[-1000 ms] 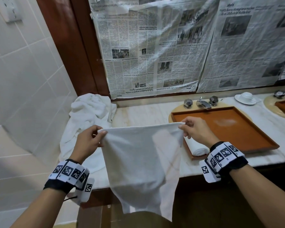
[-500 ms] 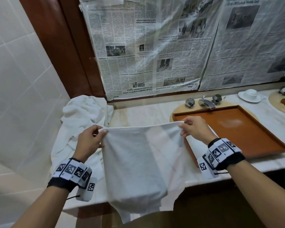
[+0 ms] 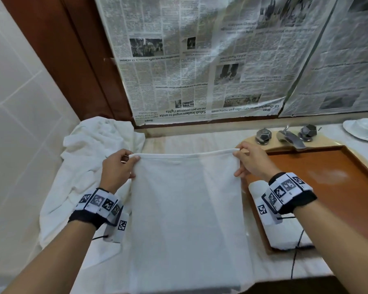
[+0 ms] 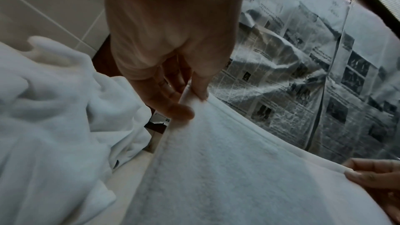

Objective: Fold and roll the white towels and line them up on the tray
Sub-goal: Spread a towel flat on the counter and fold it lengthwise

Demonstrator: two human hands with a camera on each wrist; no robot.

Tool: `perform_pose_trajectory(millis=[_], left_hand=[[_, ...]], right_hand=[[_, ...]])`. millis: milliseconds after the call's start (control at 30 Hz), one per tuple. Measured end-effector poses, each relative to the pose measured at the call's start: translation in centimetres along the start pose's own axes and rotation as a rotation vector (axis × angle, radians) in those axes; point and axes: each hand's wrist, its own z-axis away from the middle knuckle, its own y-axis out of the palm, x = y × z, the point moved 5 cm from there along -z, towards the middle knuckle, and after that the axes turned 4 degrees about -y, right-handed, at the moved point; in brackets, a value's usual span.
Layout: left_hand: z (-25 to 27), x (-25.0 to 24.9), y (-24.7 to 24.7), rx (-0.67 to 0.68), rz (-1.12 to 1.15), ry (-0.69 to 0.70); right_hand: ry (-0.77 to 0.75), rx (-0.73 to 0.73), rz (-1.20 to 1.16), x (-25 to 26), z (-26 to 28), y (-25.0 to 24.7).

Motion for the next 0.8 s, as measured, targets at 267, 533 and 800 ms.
perform_pose_trajectory(millis=[267, 533, 800], left_hand=[[-5.8, 1.9, 4.5, 0.009, -0.124, -0.020], [-12.5, 6.9, 8.9, 0.083, -0.272, -0.100], [-16.4, 10.4, 12.0, 0.158, -0.451, -0.076]], right_hand=[[0.171, -0.069, -0.067, -3.3, -7.3, 2.3], [0.225, -0.178, 0.012, -6.9, -13.5, 5.3], [0.305, -0.254, 0.091, -10.6, -17.1, 7.6]])
